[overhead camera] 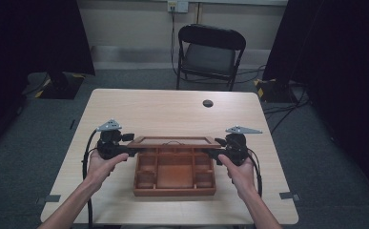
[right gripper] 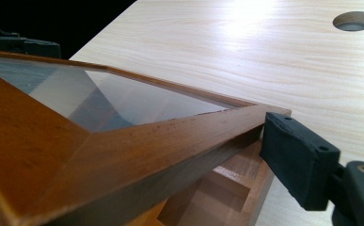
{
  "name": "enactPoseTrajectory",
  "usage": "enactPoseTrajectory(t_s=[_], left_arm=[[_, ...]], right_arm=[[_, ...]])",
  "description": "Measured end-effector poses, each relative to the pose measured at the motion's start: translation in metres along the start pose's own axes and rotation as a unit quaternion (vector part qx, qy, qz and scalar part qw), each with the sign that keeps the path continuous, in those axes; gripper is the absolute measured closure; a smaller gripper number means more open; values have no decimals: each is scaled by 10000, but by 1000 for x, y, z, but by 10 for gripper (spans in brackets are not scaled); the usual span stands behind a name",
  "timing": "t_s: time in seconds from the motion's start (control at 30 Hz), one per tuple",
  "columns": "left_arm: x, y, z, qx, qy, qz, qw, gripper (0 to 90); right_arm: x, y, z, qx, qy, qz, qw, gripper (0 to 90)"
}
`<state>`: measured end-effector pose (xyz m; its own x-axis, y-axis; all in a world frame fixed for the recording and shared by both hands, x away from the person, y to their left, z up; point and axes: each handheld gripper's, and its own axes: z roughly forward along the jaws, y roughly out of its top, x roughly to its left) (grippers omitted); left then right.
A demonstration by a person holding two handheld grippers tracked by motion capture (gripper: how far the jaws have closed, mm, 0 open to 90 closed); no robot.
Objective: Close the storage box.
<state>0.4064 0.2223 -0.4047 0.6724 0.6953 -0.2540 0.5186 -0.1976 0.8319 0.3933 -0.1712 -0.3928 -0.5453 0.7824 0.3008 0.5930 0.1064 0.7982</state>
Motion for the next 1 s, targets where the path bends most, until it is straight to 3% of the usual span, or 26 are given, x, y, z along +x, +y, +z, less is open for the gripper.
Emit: enactPoseTrajectory(t_s=[0.17, 0.5, 0.63, 0.67, 0.9, 0.93, 1.0], left_arm=[[3, -2, -2, 25, -51, -75, 10000, 237], [4, -7, -4, -52, -68, -50, 10000, 210], [5, -7, -4, -23, -44, -55, 10000, 173], [4, -8, -4, -26, -54, -61, 10000, 173], [5, -10, -5, 2, -66, -61, 10000, 169], [4, -11, -6, 15, -75, -78, 9999, 169], [3, -12, -8, 56, -44, -25, 10000, 172]], right_arm=[[3, -2, 0, 57, 100, 171, 9998, 212], [-1, -9, 1, 171, 270, 137, 9994, 221], [-6, -12, 2, 365, 40, -93, 9993, 233], [-12, -14, 0, 361, 44, 17, 9993, 264], [-27, -15, -9, 420, -204, 126, 9988, 259], [-32, -15, -14, 397, -361, 145, 9985, 259], [-38, -15, -21, 333, -391, 200, 9985, 260]])
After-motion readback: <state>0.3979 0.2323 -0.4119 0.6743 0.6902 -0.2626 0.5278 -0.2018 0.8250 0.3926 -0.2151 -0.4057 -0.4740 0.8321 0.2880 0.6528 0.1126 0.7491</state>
